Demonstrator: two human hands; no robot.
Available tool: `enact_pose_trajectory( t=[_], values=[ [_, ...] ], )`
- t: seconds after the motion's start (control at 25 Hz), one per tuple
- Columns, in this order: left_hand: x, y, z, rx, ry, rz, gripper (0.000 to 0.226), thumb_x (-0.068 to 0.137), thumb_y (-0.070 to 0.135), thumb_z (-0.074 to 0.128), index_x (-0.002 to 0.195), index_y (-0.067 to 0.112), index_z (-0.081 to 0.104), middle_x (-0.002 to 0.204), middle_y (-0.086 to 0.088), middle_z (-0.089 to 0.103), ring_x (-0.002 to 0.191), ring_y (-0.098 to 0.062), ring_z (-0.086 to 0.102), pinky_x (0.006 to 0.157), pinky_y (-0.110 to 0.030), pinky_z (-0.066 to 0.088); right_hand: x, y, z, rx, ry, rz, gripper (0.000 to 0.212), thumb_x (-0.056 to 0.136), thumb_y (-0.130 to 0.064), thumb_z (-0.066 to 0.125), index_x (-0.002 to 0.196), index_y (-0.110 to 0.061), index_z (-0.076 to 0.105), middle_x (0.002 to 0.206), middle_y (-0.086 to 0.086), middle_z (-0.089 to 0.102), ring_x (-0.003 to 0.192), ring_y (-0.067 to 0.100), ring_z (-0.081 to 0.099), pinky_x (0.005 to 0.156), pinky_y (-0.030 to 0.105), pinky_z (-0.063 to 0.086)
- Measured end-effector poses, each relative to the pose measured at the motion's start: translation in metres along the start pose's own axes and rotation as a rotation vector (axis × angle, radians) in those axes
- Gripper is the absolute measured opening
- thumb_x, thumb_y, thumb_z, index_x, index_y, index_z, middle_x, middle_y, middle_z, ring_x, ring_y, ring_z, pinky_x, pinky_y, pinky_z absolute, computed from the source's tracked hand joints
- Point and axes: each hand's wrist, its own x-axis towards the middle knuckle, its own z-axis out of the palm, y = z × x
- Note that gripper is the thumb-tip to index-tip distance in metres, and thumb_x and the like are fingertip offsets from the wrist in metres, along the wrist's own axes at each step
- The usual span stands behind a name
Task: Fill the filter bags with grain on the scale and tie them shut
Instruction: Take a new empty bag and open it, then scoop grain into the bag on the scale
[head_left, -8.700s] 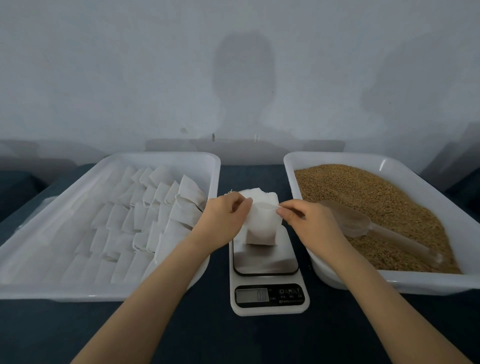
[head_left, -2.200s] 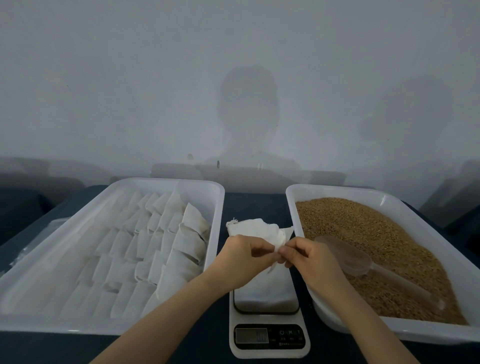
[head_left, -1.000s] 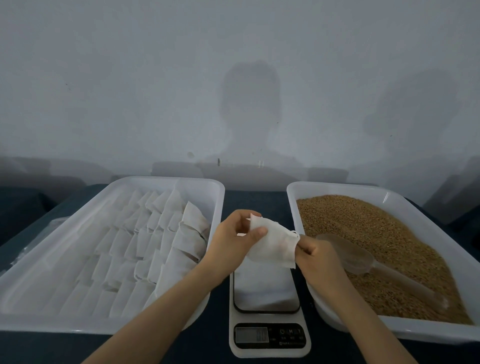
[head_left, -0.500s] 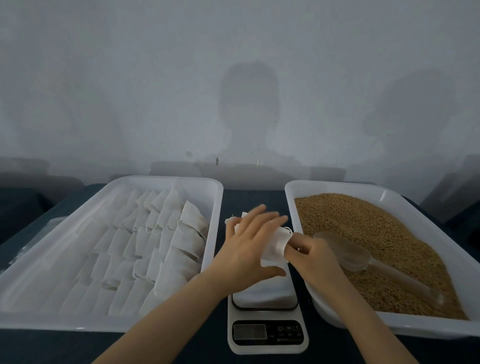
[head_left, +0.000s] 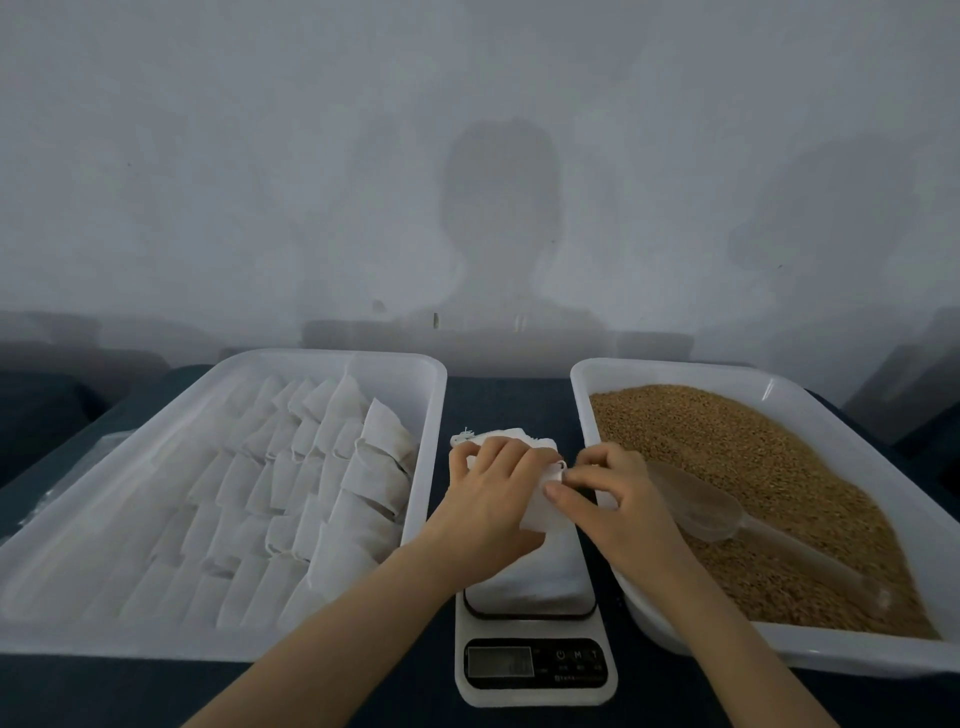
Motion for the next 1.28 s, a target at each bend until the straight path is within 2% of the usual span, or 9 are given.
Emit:
enact_pose_trajectory(
  t=[0.28, 0.44, 0.56, 0.68, 0.76, 0.84, 0.96, 1.12, 1.28],
  values=[
    [0.0, -0.001, 0.004, -0.01, -0.072, -0.055, 0.073, 0.077, 0.051, 0.068, 0.138, 0.025, 0.037, 0.131, 0.008, 0.039, 0.124, -0.014, 0.03, 0.107, -0.036, 0.017, -0.001, 0.002, 0.002, 0.093, -0.084, 0.003, 0.027, 0.089, -0.021, 0.061, 0.084, -0.048, 0.061, 0.09, -0.005, 0.065, 0.085, 0.0, 0.058, 0.074, 0.009, 0.043],
    [0.0, -0.001, 0.003, -0.037, -0.005, -0.032, 0.068, 0.075, 0.057, 0.067, 0.131, 0.023, 0.047, 0.124, 0.009, 0.047, 0.119, -0.012, 0.037, 0.105, -0.039, 0.026, -0.001, 0.008, 0.004, 0.133, -0.057, 0.033, 0.022, 0.09, -0.026, 0.06, 0.107, -0.039, 0.064, 0.104, -0.003, 0.066, 0.093, -0.005, 0.059, 0.076, 0.008, 0.046],
    [0.002, -0.003, 0.002, -0.105, -0.059, -0.099, 0.066, 0.078, 0.057, 0.066, 0.132, 0.025, 0.045, 0.129, 0.011, 0.045, 0.123, -0.011, 0.035, 0.107, -0.037, 0.023, -0.003, 0.003, 0.005, 0.126, -0.052, -0.008, 0.02, 0.089, -0.031, 0.058, 0.095, -0.05, 0.063, 0.096, -0.003, 0.068, 0.088, -0.001, 0.06, 0.073, 0.014, 0.049],
    [0.007, -0.004, 0.0, -0.295, -0.212, -0.278, 0.064, 0.079, 0.056, 0.066, 0.132, 0.033, 0.038, 0.125, 0.017, 0.04, 0.12, -0.009, 0.033, 0.106, -0.033, 0.021, -0.001, 0.003, -0.009, 0.122, 0.046, 0.004, 0.016, 0.089, -0.042, 0.053, 0.09, -0.043, 0.068, 0.086, -0.012, 0.07, 0.082, 0.001, 0.063, 0.067, 0.018, 0.05],
    [0.009, -0.005, -0.001, -0.452, -0.302, -0.368, 0.065, 0.077, 0.053, 0.071, 0.13, 0.038, 0.036, 0.116, 0.019, 0.036, 0.11, -0.01, 0.035, 0.103, -0.034, 0.03, 0.001, 0.019, -0.038, -0.103, 0.172, 0.054, 0.014, 0.089, -0.038, 0.054, 0.098, -0.041, 0.065, 0.092, -0.016, 0.07, 0.08, -0.002, 0.062, 0.07, 0.014, 0.048],
    [0.01, -0.007, -0.001, -0.559, -0.353, -0.397, 0.067, 0.074, 0.05, 0.075, 0.127, 0.043, 0.035, 0.117, 0.016, 0.039, 0.108, -0.01, 0.042, 0.095, -0.03, 0.044, 0.0, 0.046, -0.078, -0.519, 0.171, 0.173, 0.024, 0.088, -0.04, 0.058, 0.111, -0.036, 0.062, 0.111, -0.01, 0.066, 0.088, 0.0, 0.058, 0.083, 0.024, 0.049],
    [0.01, -0.011, -0.003, -0.687, -0.371, -0.399, 0.066, 0.073, 0.045, 0.079, 0.121, 0.047, 0.034, 0.119, 0.014, 0.046, 0.102, -0.009, 0.052, 0.079, -0.018, 0.049, -0.011, 0.082, -0.119, -1.043, -0.22, 0.524, 0.049, 0.081, -0.066, 0.051, 0.121, -0.038, 0.055, 0.123, -0.007, 0.057, 0.116, 0.017, 0.05, 0.102, 0.043, 0.037],
    [0.009, -0.013, -0.004, -0.727, -0.397, -0.394, 0.065, 0.071, 0.043, 0.08, 0.122, 0.044, 0.039, 0.113, 0.018, 0.05, 0.099, -0.007, 0.055, 0.072, -0.014, 0.047, -0.017, 0.101, -0.124, -1.054, -0.292, 0.473, 0.023, 0.079, -0.062, 0.056, 0.087, -0.041, 0.057, 0.093, -0.017, 0.054, 0.098, 0.008, 0.051, 0.097, 0.039, 0.036],
    [0.007, -0.014, -0.005, -0.753, -0.456, -0.401, 0.063, 0.07, 0.043, 0.081, 0.119, 0.043, 0.041, 0.111, 0.02, 0.052, 0.101, -0.006, 0.055, 0.073, -0.013, 0.046, -0.015, 0.101, -0.136, -0.935, -0.2, 0.375, 0.007, 0.087, -0.045, 0.057, 0.088, -0.038, 0.055, 0.097, -0.015, 0.054, 0.083, 0.003, 0.05, 0.079, 0.026, 0.043]
  ],
)
